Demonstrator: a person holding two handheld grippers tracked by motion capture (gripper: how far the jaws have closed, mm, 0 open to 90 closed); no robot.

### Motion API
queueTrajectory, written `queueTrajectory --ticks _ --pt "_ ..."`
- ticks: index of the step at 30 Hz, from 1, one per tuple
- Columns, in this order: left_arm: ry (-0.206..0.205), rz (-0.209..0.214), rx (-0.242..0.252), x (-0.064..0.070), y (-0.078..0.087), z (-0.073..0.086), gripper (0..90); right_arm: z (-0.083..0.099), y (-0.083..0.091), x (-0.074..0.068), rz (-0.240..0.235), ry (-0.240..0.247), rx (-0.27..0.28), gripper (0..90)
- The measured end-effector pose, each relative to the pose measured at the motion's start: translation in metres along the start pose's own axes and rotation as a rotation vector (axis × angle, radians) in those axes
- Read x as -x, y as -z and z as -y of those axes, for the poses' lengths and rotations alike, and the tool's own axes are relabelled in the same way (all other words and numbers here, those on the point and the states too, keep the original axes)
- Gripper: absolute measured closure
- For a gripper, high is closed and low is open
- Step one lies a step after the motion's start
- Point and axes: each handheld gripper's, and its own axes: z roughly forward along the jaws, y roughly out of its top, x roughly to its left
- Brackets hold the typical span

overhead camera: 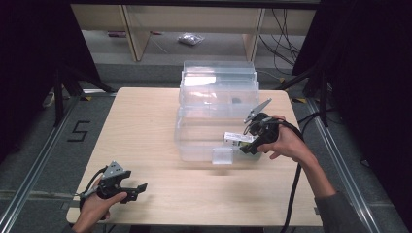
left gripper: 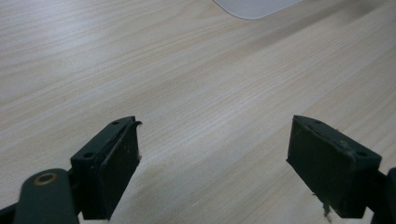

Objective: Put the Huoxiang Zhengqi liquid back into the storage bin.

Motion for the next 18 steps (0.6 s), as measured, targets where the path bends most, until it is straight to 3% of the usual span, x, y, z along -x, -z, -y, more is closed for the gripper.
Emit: queueTrajectory --ticks 2,4,5,6,7,8,18 --pt "-0.002 0.000 0.000 0.000 0.000 0.000 16.0 0.001 0.000 -0.001 -0.006 0.013 0.007 24.2" --pt "0.000 0.000 -0.001 0.000 0.000 0.000 16.0 0.003 0.001 -0.007 -0.012 -0.015 0.005 24.2" --pt "-0.001 0.000 -0.001 0.000 0.000 0.000 16.0 0.004 0.001 -0.007 -0.015 0.004 0.014 24.2" --pt "-0.001 0.000 -0.001 0.000 0.000 0.000 16.0 0.005 0.002 -0.009 -0.016 -0.008 0.014 24.2" --pt "-0.001 0.000 -0.001 0.000 0.000 0.000 16.0 0.005 0.002 -0.008 -0.014 0.022 0.023 24.2" --pt "0.000 -0.001 0.000 0.000 0.000 0.000 16.0 0.006 0.002 -0.011 -0.015 -0.011 0.017 24.2" --pt "0.001 0.001 0.000 0.000 0.000 0.000 16.0 0.013 0.000 -0.017 -0.030 -0.015 0.040 24.2"
